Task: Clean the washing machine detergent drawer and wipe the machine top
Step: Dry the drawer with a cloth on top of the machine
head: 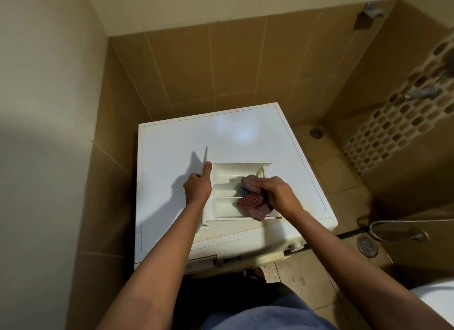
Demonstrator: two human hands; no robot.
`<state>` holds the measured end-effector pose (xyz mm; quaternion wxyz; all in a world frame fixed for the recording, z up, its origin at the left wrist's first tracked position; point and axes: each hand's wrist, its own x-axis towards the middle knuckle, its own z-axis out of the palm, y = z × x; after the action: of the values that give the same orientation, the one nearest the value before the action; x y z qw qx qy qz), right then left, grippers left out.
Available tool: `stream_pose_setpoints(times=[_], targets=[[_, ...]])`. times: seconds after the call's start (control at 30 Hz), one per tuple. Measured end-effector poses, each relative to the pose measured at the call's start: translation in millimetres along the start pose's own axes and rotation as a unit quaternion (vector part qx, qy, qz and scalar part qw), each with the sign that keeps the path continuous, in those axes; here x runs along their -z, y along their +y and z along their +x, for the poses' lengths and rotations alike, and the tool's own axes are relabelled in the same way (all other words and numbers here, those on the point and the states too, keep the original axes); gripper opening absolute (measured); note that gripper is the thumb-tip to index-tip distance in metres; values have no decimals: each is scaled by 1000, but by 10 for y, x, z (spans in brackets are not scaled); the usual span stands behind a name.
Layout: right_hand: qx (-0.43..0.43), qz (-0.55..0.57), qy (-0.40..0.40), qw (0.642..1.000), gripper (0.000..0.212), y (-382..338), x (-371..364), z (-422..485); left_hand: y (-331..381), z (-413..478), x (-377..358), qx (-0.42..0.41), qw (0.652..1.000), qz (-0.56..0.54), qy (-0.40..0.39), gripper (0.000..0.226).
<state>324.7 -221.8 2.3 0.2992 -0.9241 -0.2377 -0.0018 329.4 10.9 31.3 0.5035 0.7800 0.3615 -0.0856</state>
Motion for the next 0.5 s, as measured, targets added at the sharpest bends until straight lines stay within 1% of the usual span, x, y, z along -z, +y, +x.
stream_pose_setpoints(times=[0.13,0.23,0.27,0.37,0.43,0.5], targets=[[-18,-27,-24,999,41,73,145,21,0,-8,-17,3,1000,-15,-3,59],[-71,-16,31,997,46,-135,83,175,0,-21,-8,2,1000,-18,-1,58],[-67,-13,43,997,44,-232,38,174,4,-24,-9,3,1000,-17,0,58],[-37,-43,27,998,41,-361,-105,32,23,-29,-11,6,1000,-8,2,58],[-62,-43,27,997,41,-339,-109,-53,21,-32,-12,9,1000,-8,6,58],[-89,-61,44,993,41,-286,-132,-67,27,-32,-14,11,1000,-6,9,58]])
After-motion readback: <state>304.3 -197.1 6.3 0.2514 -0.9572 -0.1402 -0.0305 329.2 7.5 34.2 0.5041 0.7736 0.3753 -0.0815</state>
